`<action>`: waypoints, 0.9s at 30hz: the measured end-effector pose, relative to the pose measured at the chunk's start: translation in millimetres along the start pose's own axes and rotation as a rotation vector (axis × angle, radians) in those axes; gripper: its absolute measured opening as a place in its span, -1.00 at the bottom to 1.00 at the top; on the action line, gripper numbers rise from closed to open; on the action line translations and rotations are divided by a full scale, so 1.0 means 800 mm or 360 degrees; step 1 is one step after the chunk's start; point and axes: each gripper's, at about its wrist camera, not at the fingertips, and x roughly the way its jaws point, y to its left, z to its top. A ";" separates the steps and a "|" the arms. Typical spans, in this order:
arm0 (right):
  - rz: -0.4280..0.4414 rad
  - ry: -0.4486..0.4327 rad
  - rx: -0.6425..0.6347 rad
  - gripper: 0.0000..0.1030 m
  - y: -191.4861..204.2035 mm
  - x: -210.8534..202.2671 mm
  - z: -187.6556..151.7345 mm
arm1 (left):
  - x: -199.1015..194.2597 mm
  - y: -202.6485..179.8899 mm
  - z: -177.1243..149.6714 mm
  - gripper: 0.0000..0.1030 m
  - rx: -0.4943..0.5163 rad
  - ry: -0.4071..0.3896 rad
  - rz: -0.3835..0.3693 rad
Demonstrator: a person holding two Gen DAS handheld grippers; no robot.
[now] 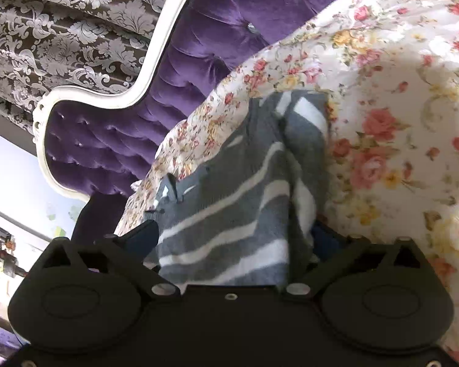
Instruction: Fold small clothes
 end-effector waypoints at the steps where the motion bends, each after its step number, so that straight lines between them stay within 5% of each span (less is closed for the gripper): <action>1: -0.0016 -0.0015 0.0000 1.00 0.002 0.002 0.000 | 0.000 0.000 0.003 0.68 0.0002 0.0011 -0.0002; 5: -0.0048 -0.0043 0.0031 1.00 0.003 0.002 0.000 | -0.007 0.000 0.023 0.63 -0.0018 0.0081 -0.0001; 11: -0.0015 -0.0046 0.0051 0.99 -0.003 0.000 0.002 | -0.044 -0.036 0.037 0.63 -0.0053 0.0022 -0.0086; 20: -0.0028 -0.0032 0.0026 0.99 0.000 -0.002 -0.001 | -0.040 -0.096 -0.019 0.66 0.0085 0.0121 0.0004; 27: -0.0031 -0.0031 0.0033 0.99 0.000 -0.002 -0.002 | -0.034 -0.098 -0.025 0.91 0.0085 0.0113 0.0034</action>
